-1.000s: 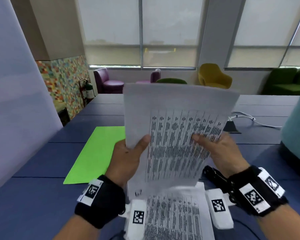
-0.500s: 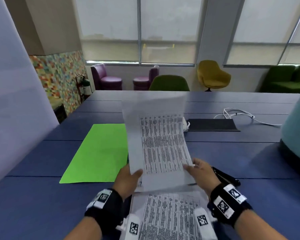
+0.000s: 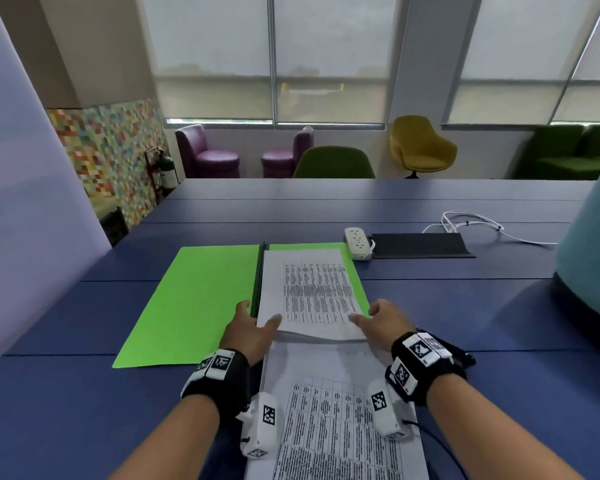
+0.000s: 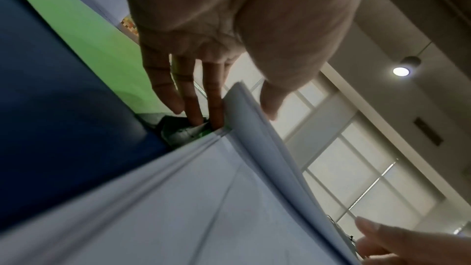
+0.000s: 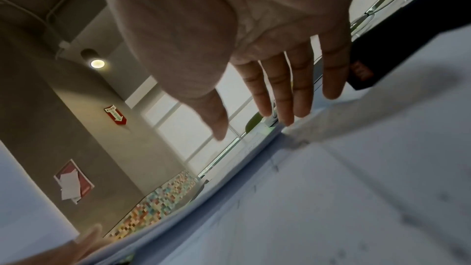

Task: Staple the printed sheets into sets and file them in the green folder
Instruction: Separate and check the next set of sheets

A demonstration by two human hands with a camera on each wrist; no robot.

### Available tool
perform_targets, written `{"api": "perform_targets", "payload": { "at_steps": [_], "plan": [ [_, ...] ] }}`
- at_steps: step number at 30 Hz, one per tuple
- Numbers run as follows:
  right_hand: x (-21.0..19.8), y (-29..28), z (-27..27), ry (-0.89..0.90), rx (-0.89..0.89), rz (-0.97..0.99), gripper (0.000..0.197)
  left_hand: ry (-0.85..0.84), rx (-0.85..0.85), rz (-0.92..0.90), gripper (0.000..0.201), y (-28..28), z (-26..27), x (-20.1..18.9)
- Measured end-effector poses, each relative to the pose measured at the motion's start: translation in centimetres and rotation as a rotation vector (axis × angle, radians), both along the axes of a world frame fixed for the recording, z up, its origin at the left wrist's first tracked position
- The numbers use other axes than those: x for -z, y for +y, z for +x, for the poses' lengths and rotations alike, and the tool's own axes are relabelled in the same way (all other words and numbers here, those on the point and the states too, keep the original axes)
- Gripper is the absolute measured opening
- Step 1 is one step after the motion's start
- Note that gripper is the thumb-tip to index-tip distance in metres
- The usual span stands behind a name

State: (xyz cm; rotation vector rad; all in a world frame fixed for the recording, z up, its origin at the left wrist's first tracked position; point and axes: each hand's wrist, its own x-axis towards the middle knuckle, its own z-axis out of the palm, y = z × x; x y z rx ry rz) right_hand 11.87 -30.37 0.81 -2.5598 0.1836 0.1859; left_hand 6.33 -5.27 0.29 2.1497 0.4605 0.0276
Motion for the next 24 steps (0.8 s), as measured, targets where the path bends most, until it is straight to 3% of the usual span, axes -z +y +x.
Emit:
{"api": "perform_targets", "payload": {
  "at_steps": [4, 6, 8, 11, 14, 19, 20, 24],
  "plan": [
    [0.5, -0.1, -0.1, 0.135, -0.175, -0.071, 0.073, 0.105, 0.274, 0.061, 0.126, 0.1, -0.2, 0.6],
    [0.6, -0.1, -0.2, 0.165, -0.200, -0.054, 0.088, 0.150, 0.333, 0.122, 0.147, 0.3, 0.3, 0.9],
    [0.4, -0.3, -0.4, 0.162, -0.194, 0.010, 0.096, 0.184, 0.355, 0.209, 0.156, 0.3, 0.6, 0.9],
    [0.4, -0.9, -0.6, 0.142, -0.158, 0.092, 0.095, 0.186, 0.347, 0.380, 0.146, 0.1, 0.5, 0.6],
    [0.7, -1.4, -1.1, 0.142, -0.165, 0.127, 0.084, 0.168, 0.350, 0.393, 0.130, 0.5, 0.2, 1.1],
    [0.6, -1.6, -1.3, 0.087, -0.209, 0.078, 0.045, 0.012, 0.384, 0.272, 0.060, 2.4, -0.8, 1.5],
    [0.5, -1.6, -1.2, 0.075, -0.212, 0.074, 0.039, 0.000, 0.388, 0.290, 0.055, 3.1, -1.2, 1.5],
    [0.5, -1.9, -0.6, 0.086, -0.262, 0.023, 0.032, 0.147, 0.480, 0.453, 0.075, 6.3, -3.0, 1.2]
  ]
}}
